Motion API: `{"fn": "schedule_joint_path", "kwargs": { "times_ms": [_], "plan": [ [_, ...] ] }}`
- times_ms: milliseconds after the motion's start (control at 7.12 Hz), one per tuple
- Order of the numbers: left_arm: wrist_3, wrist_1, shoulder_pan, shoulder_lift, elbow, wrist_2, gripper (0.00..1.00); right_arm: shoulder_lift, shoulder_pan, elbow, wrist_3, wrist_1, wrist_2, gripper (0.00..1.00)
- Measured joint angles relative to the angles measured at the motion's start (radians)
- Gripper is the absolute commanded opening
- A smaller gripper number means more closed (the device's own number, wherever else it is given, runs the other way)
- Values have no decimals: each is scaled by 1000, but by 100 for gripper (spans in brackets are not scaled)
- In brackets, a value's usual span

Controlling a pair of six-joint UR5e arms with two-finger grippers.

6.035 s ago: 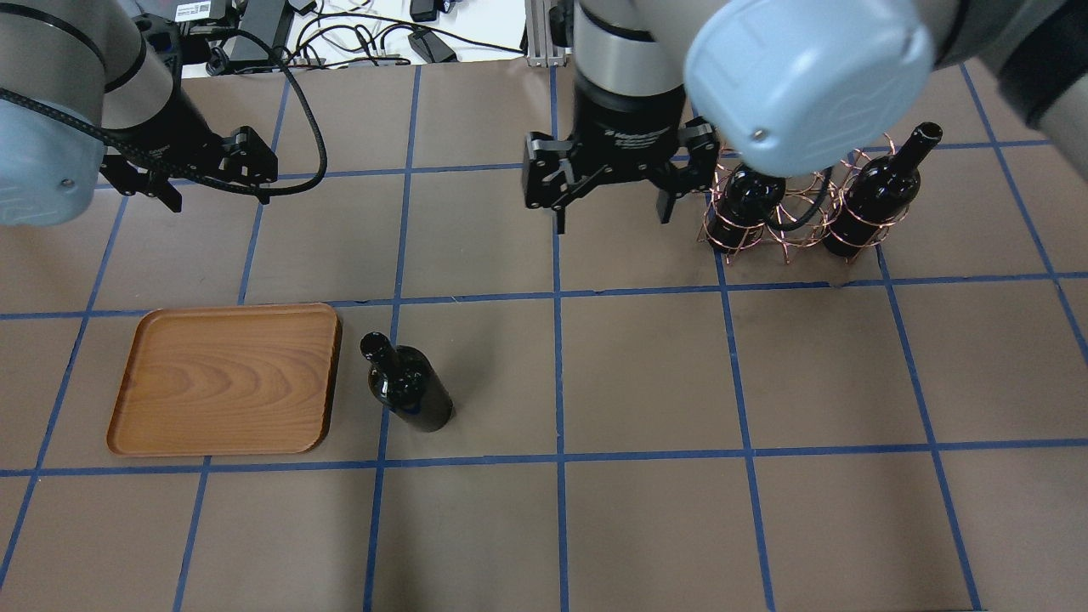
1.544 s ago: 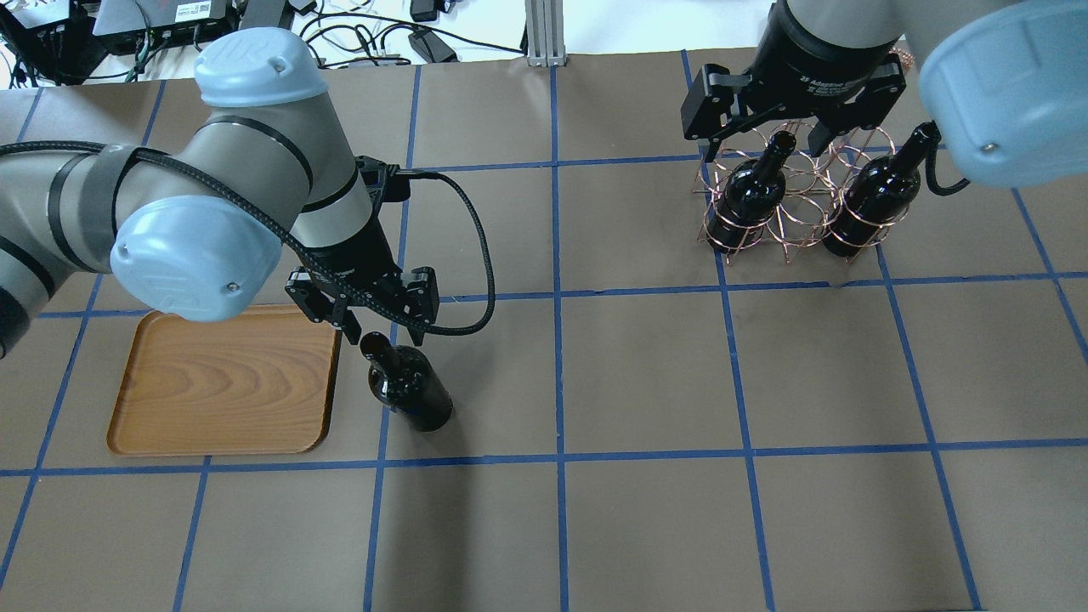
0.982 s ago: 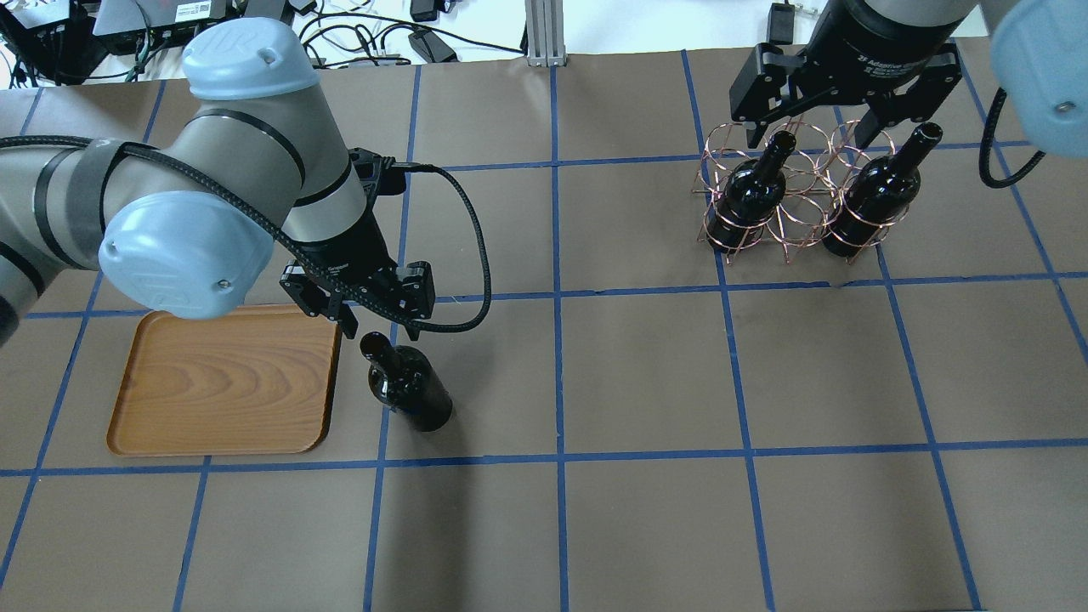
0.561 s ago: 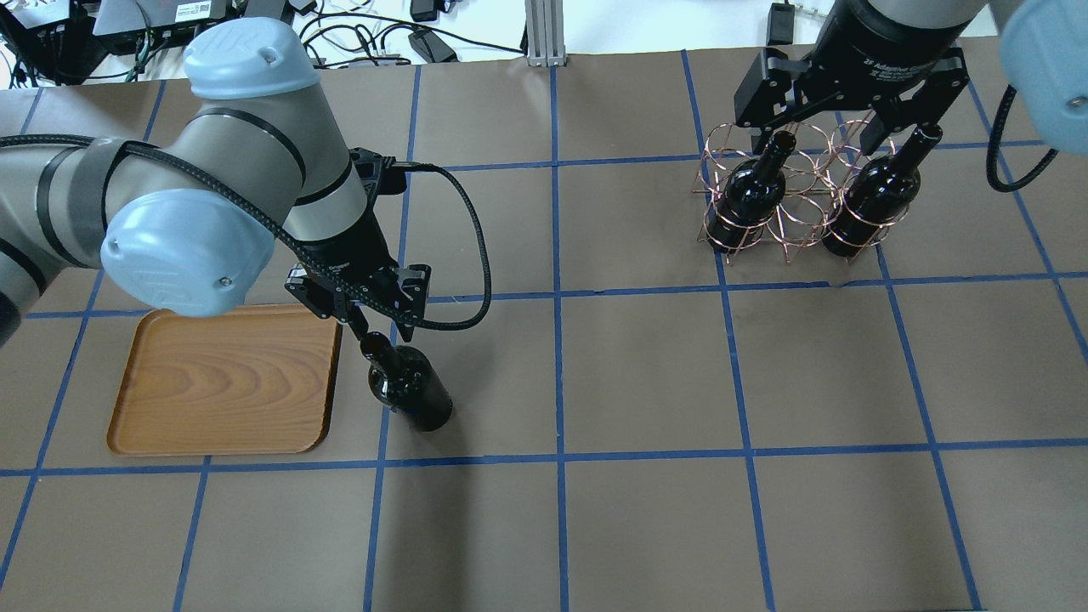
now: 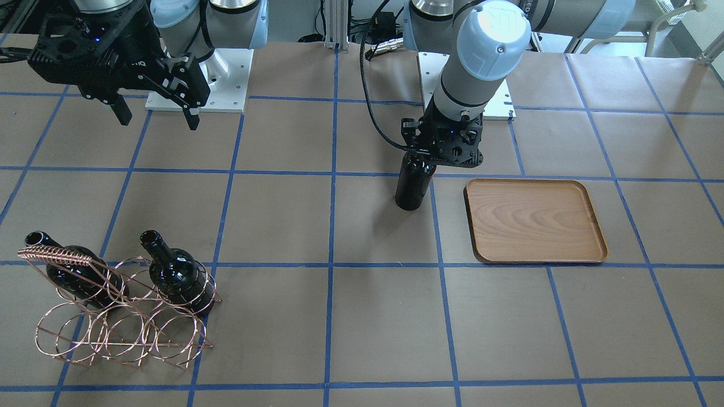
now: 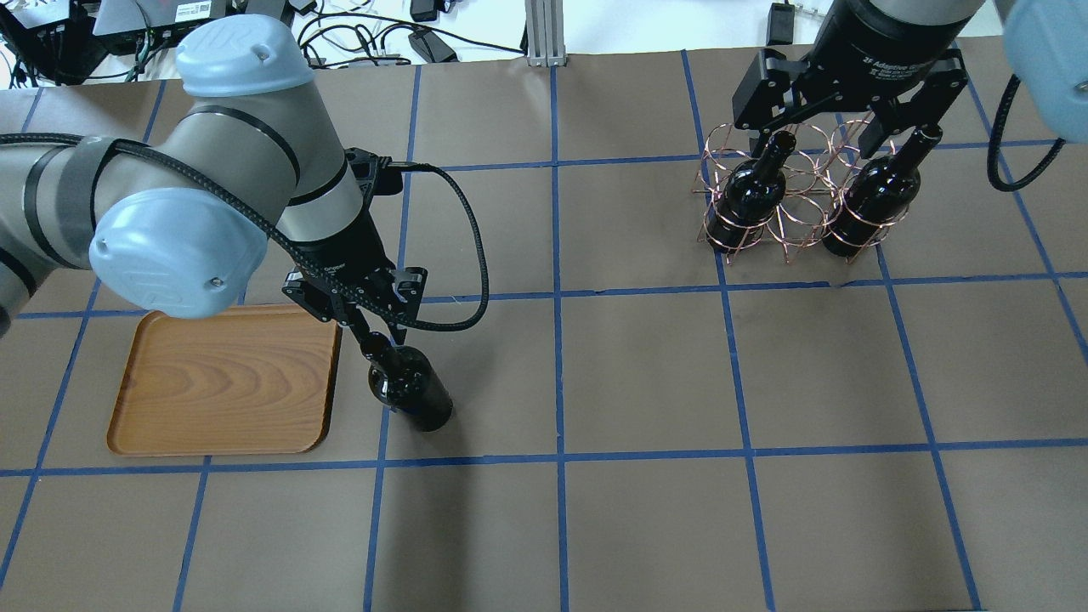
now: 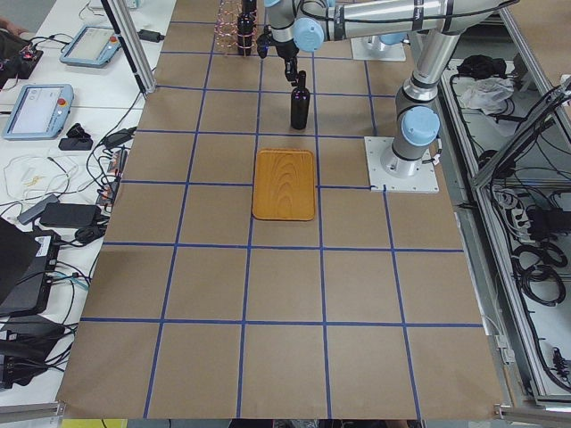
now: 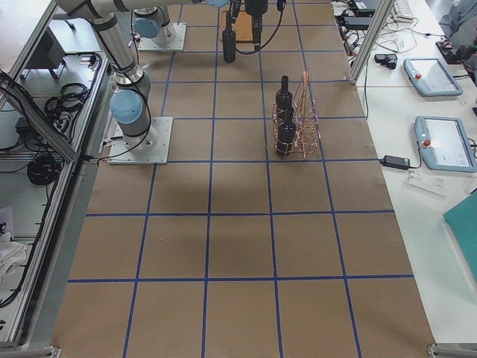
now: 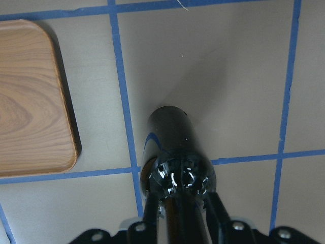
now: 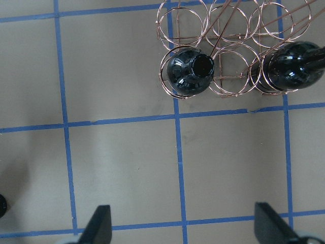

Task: Take wine from basket and place on tray
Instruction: 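Lower the left gripper and close it around the bottle neck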

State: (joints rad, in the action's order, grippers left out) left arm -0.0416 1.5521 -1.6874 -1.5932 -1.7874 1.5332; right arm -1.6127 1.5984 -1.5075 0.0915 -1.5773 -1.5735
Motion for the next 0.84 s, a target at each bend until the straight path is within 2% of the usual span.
{"fn": "schedule_joint_path", "kwargs": {
  "times_ms": [281, 561, 842],
  "plan": [
    [-1, 12, -1, 1, -1, 0, 82, 0, 0, -1, -2, -2, -1, 100],
    [-2, 45, -1, 6, -1, -1, 60, 0, 0, -2, -2, -3, -2, 100],
    [-1, 64, -1, 8, -1, -2, 57, 0, 0, -3, 1, -2, -2, 100]
  ]
}}
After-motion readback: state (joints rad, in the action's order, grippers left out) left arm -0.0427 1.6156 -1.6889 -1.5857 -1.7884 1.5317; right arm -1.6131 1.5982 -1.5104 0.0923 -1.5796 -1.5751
